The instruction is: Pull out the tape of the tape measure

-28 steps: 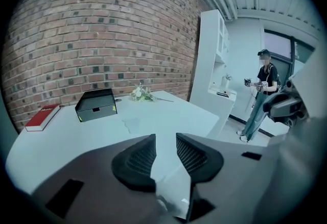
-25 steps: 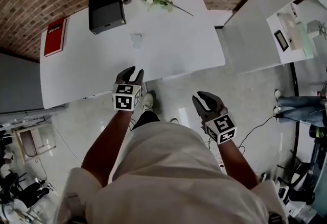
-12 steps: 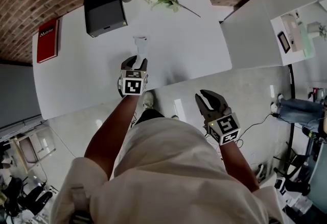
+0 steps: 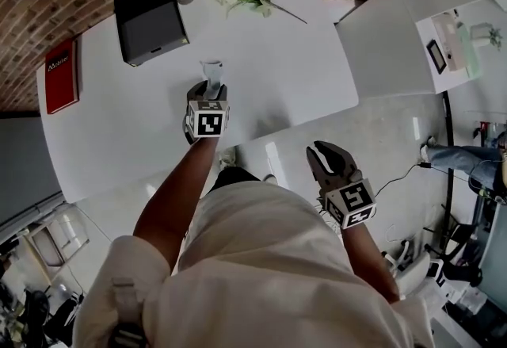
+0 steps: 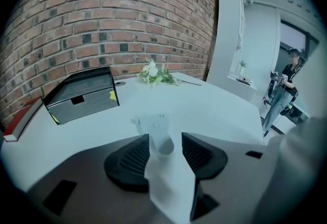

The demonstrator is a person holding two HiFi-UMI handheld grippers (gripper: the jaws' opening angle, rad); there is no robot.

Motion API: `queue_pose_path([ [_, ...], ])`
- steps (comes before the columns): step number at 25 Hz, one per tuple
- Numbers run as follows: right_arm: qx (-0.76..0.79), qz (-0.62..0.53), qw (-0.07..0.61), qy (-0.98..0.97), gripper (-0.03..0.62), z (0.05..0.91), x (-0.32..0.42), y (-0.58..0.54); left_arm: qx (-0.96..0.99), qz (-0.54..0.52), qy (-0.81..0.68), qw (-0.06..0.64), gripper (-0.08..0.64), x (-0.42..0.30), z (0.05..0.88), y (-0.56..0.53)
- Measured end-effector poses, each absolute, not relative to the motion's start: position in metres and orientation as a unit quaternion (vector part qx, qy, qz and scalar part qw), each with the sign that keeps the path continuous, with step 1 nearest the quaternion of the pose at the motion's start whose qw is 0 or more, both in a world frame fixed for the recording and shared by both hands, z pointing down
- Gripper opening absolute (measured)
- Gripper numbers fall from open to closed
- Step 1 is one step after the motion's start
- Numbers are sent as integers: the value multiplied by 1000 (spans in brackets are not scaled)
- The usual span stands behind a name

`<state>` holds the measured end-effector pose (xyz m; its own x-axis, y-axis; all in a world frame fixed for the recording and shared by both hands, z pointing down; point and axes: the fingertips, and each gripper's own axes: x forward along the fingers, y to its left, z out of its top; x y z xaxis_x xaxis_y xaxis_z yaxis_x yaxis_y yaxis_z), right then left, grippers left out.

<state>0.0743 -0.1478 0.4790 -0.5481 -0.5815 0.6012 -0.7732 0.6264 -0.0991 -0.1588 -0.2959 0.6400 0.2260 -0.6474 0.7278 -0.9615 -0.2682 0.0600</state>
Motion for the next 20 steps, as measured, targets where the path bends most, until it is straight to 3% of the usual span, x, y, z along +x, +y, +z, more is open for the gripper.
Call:
queue_pose_path([
  [11,414,195,278,-845,80,485,92,-146,715,316,-560,274,206,-158,660,-309],
  [20,425,196,275,-840,80,481,104,-147,701,310,-574,288,124,-166,664,-310],
])
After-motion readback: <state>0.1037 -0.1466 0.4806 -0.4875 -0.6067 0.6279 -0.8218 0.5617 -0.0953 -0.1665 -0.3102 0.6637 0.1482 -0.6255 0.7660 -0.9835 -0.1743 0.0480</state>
